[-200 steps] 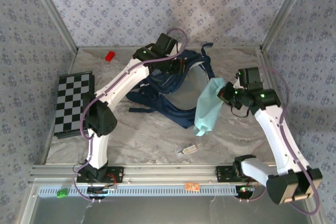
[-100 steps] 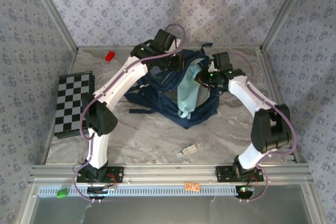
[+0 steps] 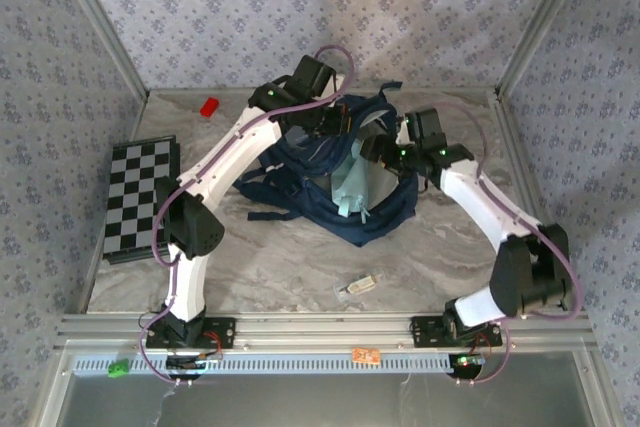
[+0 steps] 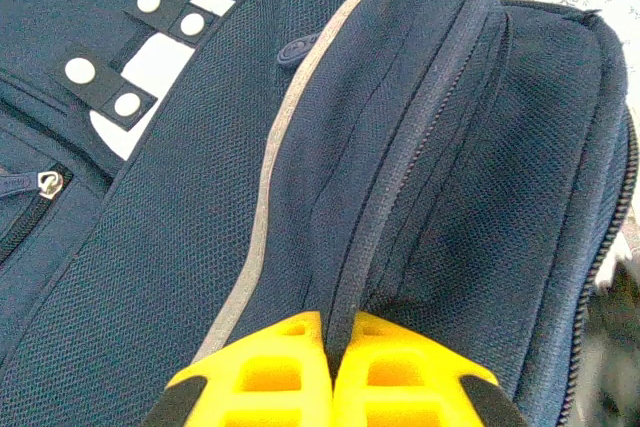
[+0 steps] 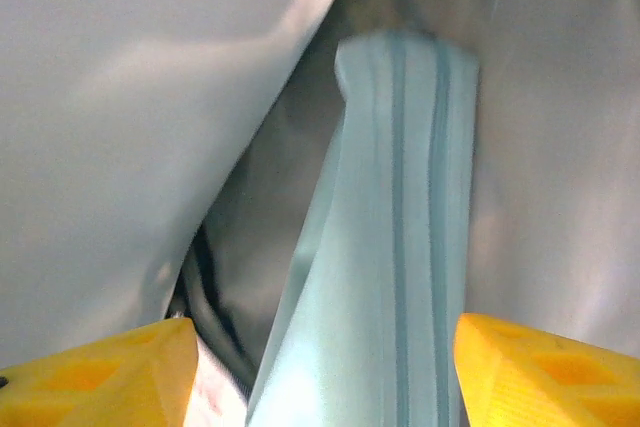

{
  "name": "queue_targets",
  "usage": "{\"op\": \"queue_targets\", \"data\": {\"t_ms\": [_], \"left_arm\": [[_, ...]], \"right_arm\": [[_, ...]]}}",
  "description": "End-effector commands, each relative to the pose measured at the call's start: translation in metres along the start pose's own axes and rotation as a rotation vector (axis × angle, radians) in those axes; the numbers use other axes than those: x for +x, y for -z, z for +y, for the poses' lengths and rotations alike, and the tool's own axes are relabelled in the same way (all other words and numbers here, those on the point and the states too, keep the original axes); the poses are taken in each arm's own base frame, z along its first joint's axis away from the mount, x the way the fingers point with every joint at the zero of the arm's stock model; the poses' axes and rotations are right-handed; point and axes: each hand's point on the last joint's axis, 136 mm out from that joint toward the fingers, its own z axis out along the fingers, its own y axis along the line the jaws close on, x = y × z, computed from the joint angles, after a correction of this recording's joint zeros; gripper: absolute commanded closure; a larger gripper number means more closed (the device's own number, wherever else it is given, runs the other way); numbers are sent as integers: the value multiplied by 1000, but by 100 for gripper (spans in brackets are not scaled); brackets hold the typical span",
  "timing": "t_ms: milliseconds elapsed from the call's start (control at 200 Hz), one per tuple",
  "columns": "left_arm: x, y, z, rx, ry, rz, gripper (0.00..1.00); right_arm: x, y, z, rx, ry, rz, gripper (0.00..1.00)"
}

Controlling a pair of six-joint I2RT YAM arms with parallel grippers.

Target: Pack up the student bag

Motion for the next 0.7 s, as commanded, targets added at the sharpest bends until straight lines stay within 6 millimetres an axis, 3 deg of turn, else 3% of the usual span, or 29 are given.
{"op": "queue_targets", "data": {"t_ms": [0, 85, 165, 260, 355, 360, 640, 695], "left_arm": [[-28, 25, -18, 63, -32, -98, 100], [-27, 24, -17, 57, -36, -96, 100], [-27, 25, -17, 55, -44, -95, 100], [-26, 28, -18, 56, -65, -89, 100], [-24, 30, -18, 50, -87, -76, 100], [-24, 30, -18, 50, -88, -76, 100], [-21, 34, -24, 84, -106, -64, 100], [-22, 34, -28, 104, -97, -63, 100]], "right_arm": [[60, -10, -3, 47, -9, 156, 30], [79, -20, -13, 126, 5, 197, 33], [82, -31, -24, 183, 44, 208, 47], [59, -36, -28, 226, 158, 165, 75], [38, -40, -20, 208, 315, 139, 91], [30, -39, -12, 198, 335, 118, 93], [-12, -67, 9, 123, 582, 72, 99], [-18, -74, 4, 140, 590, 36, 99]]}}
